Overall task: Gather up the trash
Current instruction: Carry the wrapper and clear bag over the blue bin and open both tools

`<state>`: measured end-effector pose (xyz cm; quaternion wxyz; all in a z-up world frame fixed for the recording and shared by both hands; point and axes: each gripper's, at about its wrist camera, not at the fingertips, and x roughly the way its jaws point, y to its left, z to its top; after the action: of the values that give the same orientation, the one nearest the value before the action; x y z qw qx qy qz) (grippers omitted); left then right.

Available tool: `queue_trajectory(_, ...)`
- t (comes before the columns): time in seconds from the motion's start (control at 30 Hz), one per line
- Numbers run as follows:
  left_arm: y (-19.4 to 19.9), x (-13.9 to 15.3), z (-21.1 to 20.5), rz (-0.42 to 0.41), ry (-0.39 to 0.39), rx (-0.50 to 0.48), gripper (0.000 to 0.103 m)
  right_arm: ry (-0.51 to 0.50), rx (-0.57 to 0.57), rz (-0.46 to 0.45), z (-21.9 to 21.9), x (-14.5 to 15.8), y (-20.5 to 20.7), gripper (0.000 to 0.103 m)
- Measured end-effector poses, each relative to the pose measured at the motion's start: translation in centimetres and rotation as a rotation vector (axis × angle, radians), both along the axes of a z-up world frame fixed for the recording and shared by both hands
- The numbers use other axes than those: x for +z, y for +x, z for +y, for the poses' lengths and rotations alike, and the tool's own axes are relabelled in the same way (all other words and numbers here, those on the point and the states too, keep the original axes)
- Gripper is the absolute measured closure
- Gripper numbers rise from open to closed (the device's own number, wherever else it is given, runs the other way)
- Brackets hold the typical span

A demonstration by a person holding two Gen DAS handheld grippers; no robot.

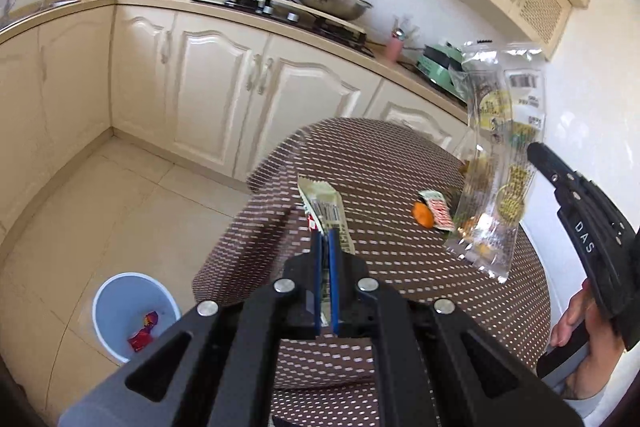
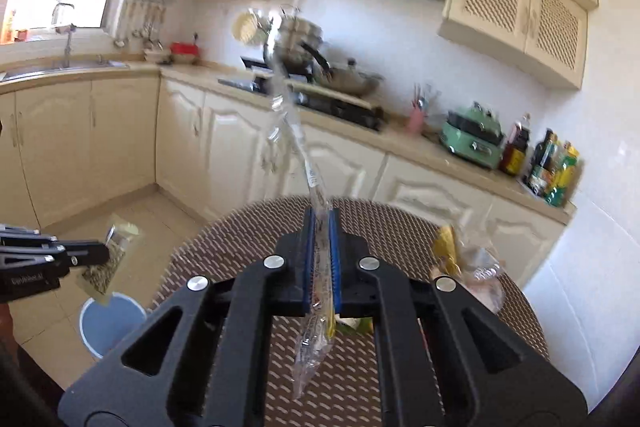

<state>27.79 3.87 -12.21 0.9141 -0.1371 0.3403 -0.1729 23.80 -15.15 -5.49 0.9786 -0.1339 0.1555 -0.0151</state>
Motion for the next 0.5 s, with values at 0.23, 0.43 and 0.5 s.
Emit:
queue_trajectory(0.23, -1.0, -0.5, 5.7, 0.01, -0.019, 0.086, 0.1, 0.039, 0.123, -0.028, 5.7, 0.4, 0.0, 0.096)
queue_trajectory(0.43, -2.0, -2.4, 11.3, 0.047, -0.005, 0.187, 0.1, 0.091, 0.329, 0.054, 13.3, -1.7, 0.5, 0.096)
queue_trajectory(0.5, -2.2, -3.5, 13.3, 0.068, 0.005, 0.224, 0.1, 0.103, 0.382, 0.095, 15.6, -2.8, 0.8, 0.096)
